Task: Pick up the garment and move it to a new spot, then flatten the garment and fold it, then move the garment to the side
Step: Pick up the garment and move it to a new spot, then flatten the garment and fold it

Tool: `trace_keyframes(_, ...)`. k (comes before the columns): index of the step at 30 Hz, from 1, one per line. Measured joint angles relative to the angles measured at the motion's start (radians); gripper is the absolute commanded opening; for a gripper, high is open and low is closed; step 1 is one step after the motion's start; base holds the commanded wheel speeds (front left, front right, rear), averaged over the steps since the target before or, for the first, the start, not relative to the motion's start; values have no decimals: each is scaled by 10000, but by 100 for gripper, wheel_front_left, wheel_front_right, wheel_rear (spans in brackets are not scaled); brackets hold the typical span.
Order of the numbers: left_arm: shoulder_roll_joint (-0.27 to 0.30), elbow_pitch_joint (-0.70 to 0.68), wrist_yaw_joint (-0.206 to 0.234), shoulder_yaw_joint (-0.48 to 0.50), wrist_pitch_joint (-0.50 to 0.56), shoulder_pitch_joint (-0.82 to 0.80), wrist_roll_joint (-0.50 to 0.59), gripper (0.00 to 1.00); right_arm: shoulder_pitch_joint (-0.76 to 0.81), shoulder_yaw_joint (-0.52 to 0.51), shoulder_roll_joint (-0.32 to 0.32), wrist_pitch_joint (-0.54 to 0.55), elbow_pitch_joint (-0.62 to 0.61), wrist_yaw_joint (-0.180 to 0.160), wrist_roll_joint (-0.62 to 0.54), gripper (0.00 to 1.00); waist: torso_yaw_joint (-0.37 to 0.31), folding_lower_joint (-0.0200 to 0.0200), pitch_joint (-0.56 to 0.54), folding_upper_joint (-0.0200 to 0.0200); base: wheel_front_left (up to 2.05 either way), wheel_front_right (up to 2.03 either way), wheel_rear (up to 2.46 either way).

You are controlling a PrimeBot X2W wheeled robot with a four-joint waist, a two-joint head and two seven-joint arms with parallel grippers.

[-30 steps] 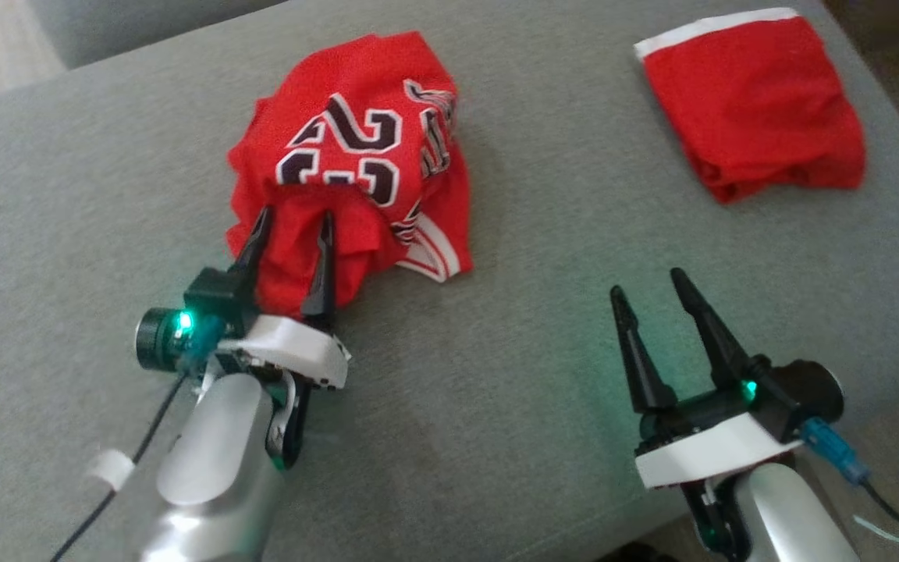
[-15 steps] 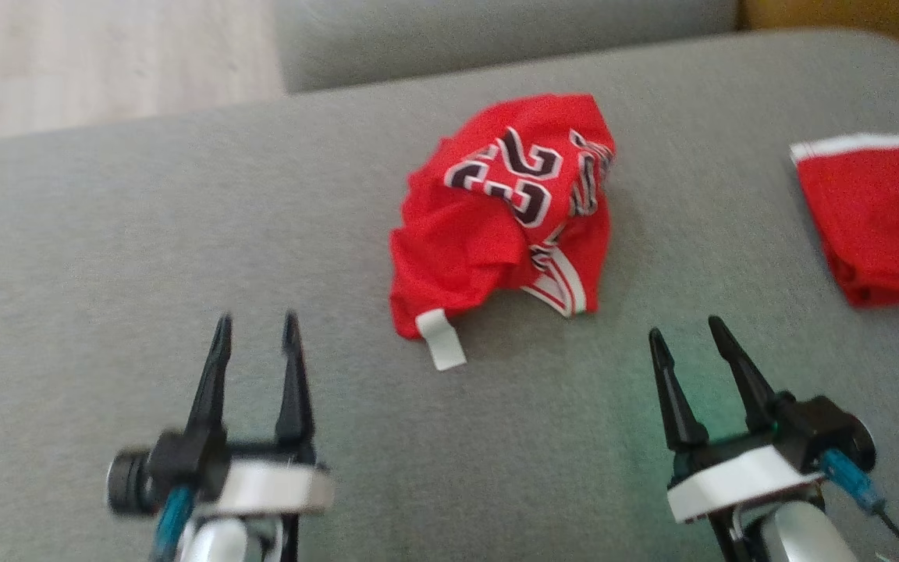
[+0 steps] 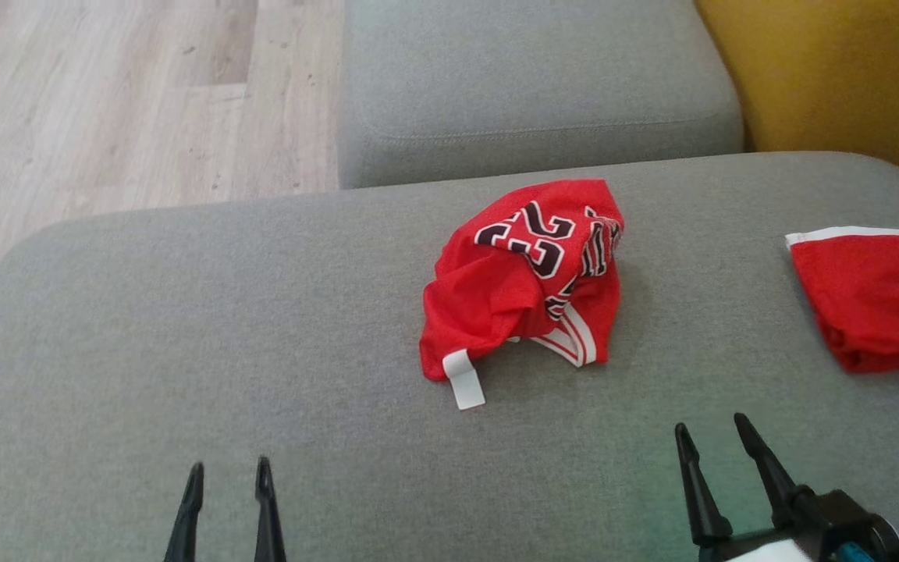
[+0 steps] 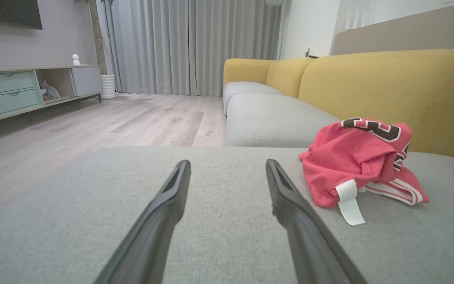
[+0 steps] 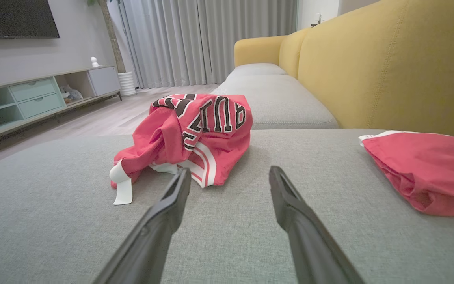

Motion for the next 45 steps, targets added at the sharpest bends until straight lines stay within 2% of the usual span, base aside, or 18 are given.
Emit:
trace_keyframes(9, 12, -236, 77, 123, 0, 378, 800, 100, 12, 52, 10, 0, -48, 0, 2, 100, -162, 1, -208, 0, 0, 0, 0)
trace_keyframes(27, 13, -171, 59, 90, 0, 378, 602, 100, 12, 153, 13, 0, -40, 0, 4, 100, -82, 3, -99, 0, 0, 0, 0)
trace_keyframes(33, 25, 267, -619, -257, 0, 341, 715, 100, -11, 309, 13, 0, -29, 0, 4, 100, -282, 3, 17, 0, 0, 0, 0)
trace_keyframes(38, 25, 792, -1087, -846, 0, -164, 715, 100, -86, 451, 21, 0, -36, 0, 59, 100, -779, 3, 229, 0, 0, 0, 0)
trace_keyframes(43, 31, 1235, -1166, -1703, 0, -1632, 1237, 100, -329, 729, -4, 0, -113, 0, 59, 100, -1534, 3, 548, 0, 0, 0, 0)
trace_keyframes(45, 23, 1810, -1277, -2174, -2, -2302, 1434, 100, -454, 826, -19, 0, -144, 0, 67, 100, -1888, 3, 703, 0, 0, 0, 0)
